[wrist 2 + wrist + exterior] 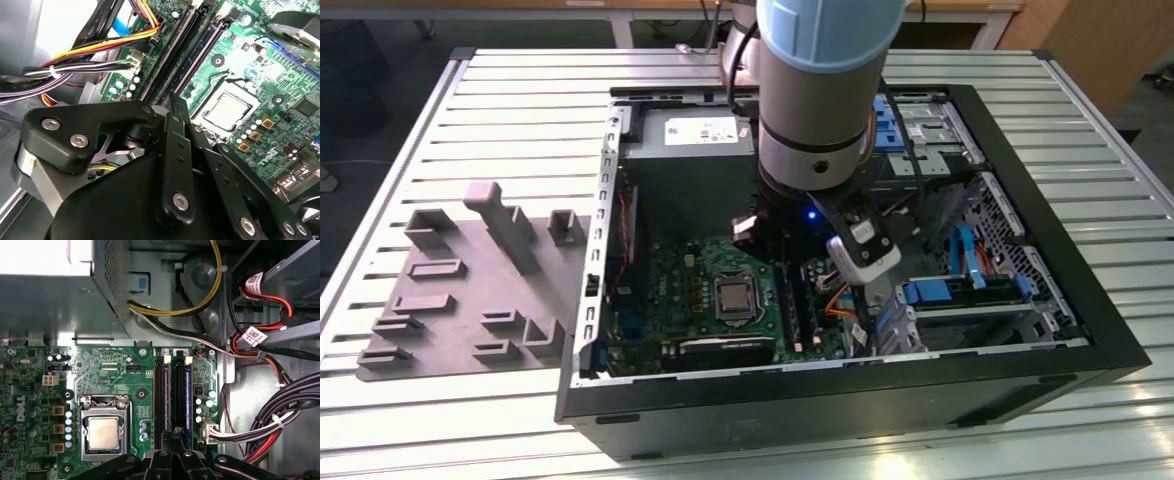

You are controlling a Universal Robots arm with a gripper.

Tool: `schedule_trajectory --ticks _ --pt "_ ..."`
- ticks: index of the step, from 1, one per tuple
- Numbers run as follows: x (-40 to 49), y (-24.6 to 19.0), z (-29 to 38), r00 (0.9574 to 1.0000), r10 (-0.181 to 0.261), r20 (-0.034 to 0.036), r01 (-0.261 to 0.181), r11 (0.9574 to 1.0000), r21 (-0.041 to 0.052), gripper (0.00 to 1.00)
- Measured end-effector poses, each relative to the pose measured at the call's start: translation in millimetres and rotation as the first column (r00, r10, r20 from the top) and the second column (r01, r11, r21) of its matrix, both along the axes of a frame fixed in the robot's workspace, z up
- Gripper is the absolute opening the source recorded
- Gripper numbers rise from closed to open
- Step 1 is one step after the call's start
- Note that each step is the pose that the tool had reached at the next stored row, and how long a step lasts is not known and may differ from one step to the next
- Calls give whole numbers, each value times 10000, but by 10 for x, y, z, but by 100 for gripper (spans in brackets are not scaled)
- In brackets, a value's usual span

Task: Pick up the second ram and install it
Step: 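Press down the second ram until it locks into place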

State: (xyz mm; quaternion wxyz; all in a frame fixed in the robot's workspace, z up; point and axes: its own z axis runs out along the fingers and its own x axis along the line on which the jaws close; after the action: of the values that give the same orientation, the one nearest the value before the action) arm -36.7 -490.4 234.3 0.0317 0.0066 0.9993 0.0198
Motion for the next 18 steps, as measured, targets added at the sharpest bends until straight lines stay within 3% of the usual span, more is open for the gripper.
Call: schedule_trajectory --ticks 18 --pt "0 -44 0 10000 0 0 0 10000 0 11"
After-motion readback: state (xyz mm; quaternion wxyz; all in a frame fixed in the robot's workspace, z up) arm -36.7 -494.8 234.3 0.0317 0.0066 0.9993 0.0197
